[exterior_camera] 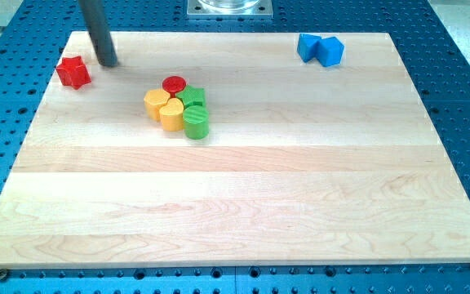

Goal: Move the red star towards the yellow blocks

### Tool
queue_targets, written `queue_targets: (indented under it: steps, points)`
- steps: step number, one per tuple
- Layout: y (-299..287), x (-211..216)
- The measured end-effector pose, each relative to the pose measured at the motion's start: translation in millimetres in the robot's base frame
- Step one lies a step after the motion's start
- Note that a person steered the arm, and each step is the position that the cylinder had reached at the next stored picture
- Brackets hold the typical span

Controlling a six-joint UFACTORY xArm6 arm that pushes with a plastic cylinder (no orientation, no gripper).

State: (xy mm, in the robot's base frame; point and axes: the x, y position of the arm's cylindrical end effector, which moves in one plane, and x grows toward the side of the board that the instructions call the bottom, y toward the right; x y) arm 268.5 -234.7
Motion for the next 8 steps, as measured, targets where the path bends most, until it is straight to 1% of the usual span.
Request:
queue_targets:
  steps: [1,2,3,4,5,6,7,8]
  points:
    - [-44,40]
    - [-58,23]
    - [-69,48]
    - [-25,103]
    - [-12,157]
    - [3,163]
    - [55,163]
    - [54,170]
